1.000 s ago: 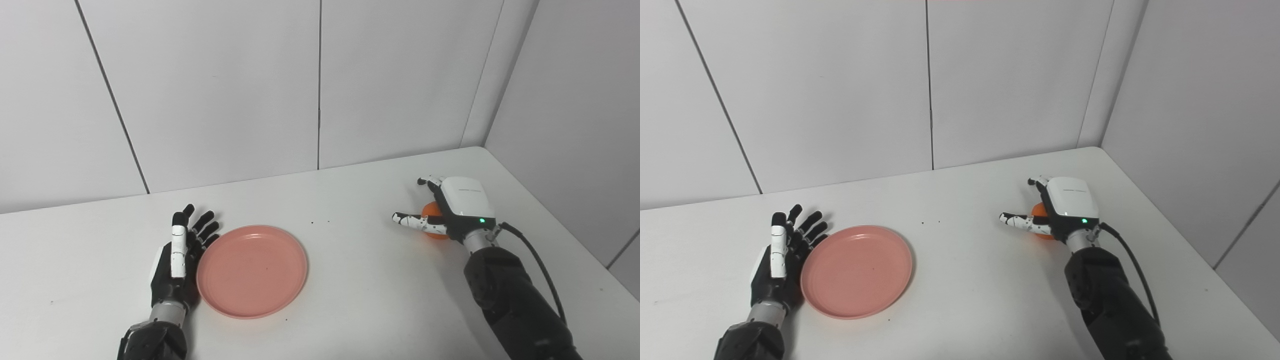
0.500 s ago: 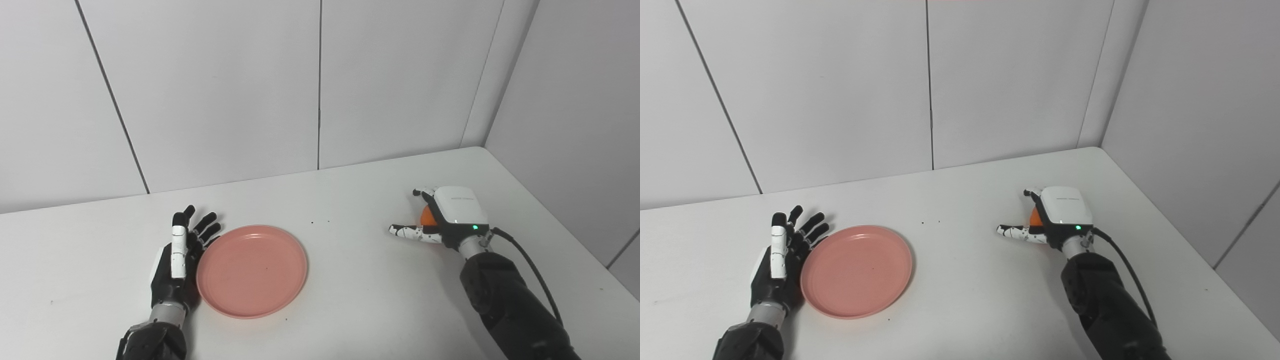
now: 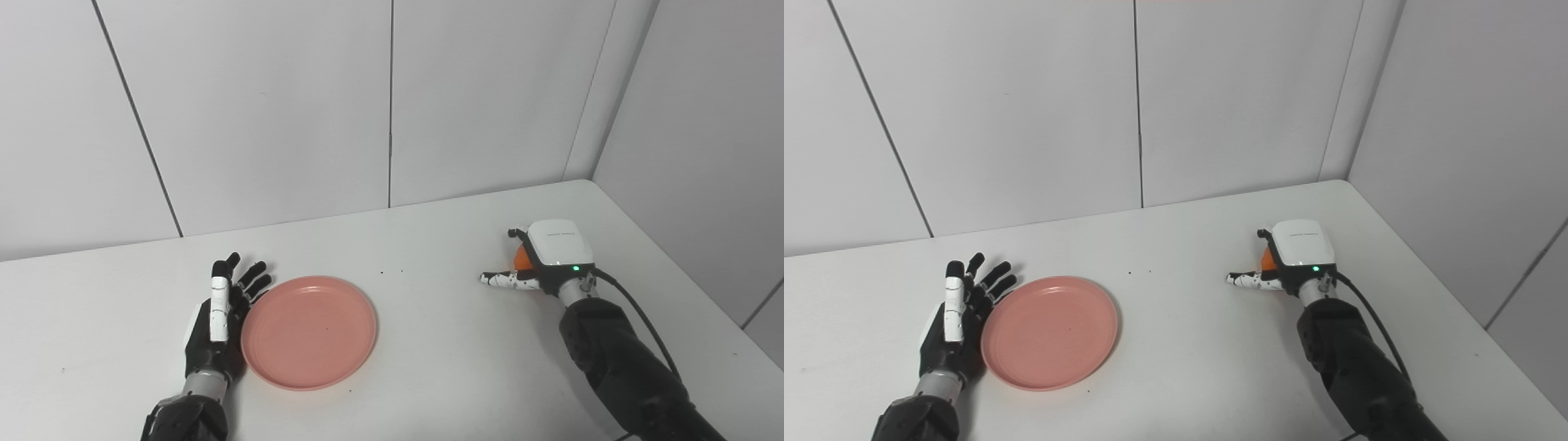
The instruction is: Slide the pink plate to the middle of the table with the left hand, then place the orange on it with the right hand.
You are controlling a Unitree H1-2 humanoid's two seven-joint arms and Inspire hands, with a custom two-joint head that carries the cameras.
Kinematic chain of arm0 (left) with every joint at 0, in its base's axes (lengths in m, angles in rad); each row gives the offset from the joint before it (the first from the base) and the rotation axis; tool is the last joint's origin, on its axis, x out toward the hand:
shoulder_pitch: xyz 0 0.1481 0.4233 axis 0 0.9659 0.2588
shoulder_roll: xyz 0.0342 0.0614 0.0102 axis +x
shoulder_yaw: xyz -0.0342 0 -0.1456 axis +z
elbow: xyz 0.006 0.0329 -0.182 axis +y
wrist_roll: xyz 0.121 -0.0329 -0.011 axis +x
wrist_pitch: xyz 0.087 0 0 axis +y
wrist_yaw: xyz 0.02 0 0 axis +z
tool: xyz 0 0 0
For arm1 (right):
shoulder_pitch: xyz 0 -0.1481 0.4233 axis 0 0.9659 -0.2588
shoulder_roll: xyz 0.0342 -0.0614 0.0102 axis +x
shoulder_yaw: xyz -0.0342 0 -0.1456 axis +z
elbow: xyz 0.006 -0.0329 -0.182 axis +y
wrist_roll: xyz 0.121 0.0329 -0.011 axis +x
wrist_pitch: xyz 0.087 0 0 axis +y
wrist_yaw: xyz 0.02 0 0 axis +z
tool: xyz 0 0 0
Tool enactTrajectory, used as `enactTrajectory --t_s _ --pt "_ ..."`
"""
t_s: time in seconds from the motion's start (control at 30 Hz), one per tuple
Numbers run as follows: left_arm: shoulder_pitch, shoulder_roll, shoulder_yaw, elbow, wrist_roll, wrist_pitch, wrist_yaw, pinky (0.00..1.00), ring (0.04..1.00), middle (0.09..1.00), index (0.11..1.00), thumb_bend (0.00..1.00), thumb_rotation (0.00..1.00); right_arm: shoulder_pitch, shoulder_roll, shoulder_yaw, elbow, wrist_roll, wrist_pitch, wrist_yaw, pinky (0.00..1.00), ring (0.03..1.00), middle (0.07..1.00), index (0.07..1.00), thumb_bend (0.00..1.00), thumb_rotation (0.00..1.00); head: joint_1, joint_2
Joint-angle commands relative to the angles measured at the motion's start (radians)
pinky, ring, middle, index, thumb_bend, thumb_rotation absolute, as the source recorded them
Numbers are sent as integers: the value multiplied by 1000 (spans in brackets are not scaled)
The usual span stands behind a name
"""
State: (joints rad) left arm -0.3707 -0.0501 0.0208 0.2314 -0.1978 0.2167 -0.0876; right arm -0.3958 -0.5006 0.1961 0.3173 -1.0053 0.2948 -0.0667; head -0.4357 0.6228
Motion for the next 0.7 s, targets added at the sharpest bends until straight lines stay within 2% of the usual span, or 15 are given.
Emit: enactTrajectory --t_s 0.0,0.07,0.13,0.23,0.67 --pt "25 6 -1 19 7 60 8 839 858 858 990 784 948 11 -9 3 49 23 5 -24 259 347 459 498 707 648 2 1" --pt "25 4 0 16 7 64 9 817 857 857 986 786 947 9 -5 1 76 58 -22 -41 161 219 305 329 661 508 3 3" --pt "24 3 -1 13 7 66 9 808 854 857 983 783 946 9 -6 3 97 99 -50 -47 125 176 239 258 633 408 3 3" --pt "24 3 -1 8 5 71 7 833 857 861 989 780 947 13 -13 16 96 137 -51 -36 123 171 228 260 588 378 7 8" --pt "17 9 3 8 -3 77 -3 872 871 863 997 777 956 23 -20 26 94 222 -32 -30 147 196 255 286 566 349 7 8"
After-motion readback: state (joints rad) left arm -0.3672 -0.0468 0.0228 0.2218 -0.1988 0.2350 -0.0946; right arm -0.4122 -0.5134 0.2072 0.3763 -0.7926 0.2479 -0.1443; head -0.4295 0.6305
